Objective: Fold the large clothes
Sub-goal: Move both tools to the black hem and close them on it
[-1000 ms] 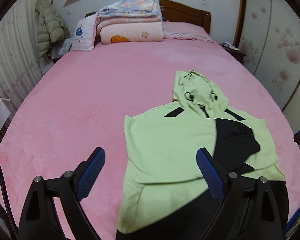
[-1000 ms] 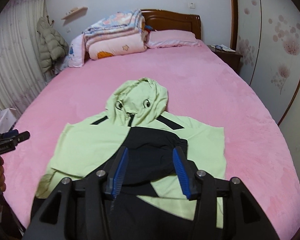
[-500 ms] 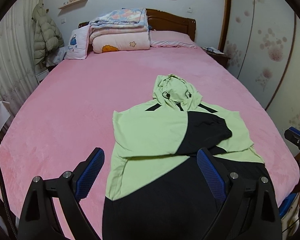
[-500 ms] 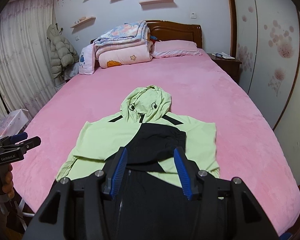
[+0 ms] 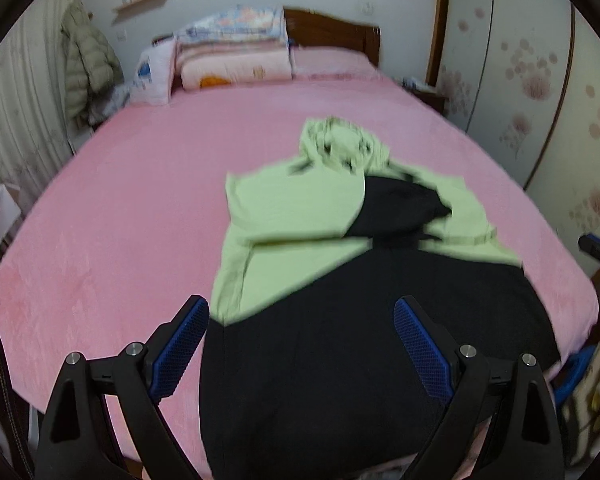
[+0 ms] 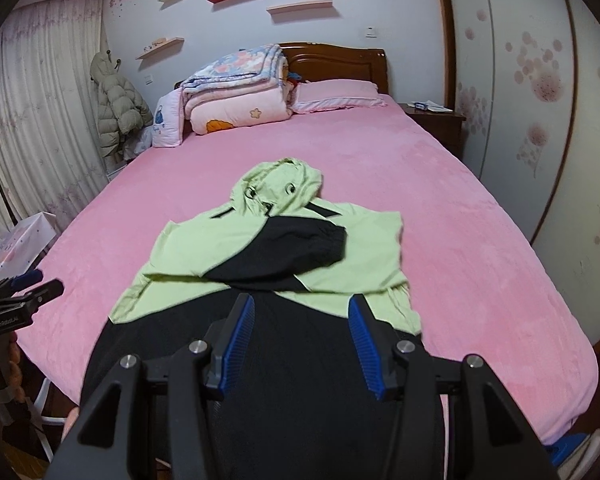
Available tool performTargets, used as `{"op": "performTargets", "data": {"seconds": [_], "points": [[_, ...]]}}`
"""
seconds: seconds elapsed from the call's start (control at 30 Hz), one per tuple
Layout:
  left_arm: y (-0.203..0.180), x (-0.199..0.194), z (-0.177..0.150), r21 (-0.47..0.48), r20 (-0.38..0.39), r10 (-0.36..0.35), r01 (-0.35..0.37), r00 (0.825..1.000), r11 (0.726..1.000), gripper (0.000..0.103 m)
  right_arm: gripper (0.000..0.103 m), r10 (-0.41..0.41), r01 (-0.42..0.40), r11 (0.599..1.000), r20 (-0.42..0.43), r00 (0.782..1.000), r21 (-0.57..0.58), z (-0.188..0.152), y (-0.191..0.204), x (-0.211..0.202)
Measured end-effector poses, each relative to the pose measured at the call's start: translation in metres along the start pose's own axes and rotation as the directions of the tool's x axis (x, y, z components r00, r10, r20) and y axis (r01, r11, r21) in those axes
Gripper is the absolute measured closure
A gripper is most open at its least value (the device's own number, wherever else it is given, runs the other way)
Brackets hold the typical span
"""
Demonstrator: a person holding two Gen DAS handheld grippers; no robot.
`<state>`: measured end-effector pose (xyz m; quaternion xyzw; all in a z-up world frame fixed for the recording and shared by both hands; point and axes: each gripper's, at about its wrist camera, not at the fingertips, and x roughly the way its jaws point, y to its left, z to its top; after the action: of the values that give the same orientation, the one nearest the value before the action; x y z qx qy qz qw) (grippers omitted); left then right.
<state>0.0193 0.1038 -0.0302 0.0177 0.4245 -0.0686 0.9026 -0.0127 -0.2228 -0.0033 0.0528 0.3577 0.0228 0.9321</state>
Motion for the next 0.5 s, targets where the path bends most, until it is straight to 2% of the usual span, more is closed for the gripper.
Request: {"op": "performTargets", "data": {"seconds": [0.17,0.27,0.37,0.43,0.5], "points": [[0.026,0.027,-0.048,-0.022,-0.111,0.038,-0.041,0.993,0.999,0.01,0.047,-0.037,0.037,0.999,-0.032,0.999,-0.01,-0.039,-0.02,0.002],[0.047,0.044,-0.072,-0.06,-0.17,0.059,-0.07,0.984,0.996,0.01,0.046,-0.068,0.067,0.998,-0.085,0.994,-0.012,-0.065,-0.034,0.011],[0.07,0.068,-0.098,-0.104,-0.252,0.073,-0.102,0.965,0.989,0.011,0.046,-0.082,0.082,0.997,-0.145,0.986,-0.003,-0.092,-0.051,0.023],[0.078,0.079,-0.112,-0.1,-0.282,0.107,-0.14,0.954,0.985,0.011,0.046,-0.099,0.102,0.995,-0.183,0.978,0.004,-0.108,-0.063,0.03],[0.08,0.087,-0.123,-0.101,-0.304,0.105,-0.142,0.947,0.985,0.011,0.046,-0.114,0.122,0.992,-0.219,0.969,0.021,-0.121,-0.074,0.037]]}}
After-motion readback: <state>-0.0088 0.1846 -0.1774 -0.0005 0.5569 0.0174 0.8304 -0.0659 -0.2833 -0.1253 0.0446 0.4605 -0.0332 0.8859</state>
